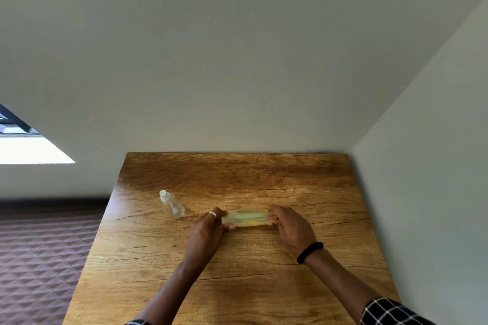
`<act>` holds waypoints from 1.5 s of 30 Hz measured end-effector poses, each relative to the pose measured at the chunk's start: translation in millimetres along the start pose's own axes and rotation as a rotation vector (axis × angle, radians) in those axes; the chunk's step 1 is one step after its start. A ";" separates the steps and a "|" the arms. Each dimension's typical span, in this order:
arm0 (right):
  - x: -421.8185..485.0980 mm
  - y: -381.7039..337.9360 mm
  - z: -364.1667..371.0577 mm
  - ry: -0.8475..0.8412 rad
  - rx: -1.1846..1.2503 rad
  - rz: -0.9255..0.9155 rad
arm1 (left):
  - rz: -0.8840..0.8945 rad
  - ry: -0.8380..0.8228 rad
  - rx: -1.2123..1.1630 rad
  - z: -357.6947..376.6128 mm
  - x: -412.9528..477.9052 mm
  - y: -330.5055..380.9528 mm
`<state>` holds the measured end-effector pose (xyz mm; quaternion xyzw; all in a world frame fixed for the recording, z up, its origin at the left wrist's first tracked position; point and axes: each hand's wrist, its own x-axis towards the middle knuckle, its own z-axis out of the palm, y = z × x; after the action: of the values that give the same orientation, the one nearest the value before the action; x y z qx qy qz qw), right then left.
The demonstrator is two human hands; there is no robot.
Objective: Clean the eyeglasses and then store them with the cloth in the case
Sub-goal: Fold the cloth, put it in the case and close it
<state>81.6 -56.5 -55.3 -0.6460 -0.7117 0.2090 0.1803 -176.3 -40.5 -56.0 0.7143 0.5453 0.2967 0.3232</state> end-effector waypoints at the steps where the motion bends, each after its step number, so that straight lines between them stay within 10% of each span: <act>1: -0.3 -0.5 0.0 0.000 -0.003 0.006 | 0.004 0.001 -0.010 0.3 0.0 -0.2; 23: -7.1 -0.8 15.0 0.153 -0.052 0.060 | 0.013 0.082 0.095 22.1 -22.8 -2.5; 32: -5.5 -1.9 18.0 0.168 -0.072 0.085 | -0.511 0.603 -0.180 -15.8 -27.9 -24.0; 45: -4.2 -4.2 15.8 0.144 -0.088 0.109 | -0.264 0.215 -0.008 -11.3 -11.4 -9.5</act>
<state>70.1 -62.0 -66.4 -0.7046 -0.6689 0.1402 0.1910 -193.3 -48.1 -57.2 0.5995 0.6645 0.3284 0.3019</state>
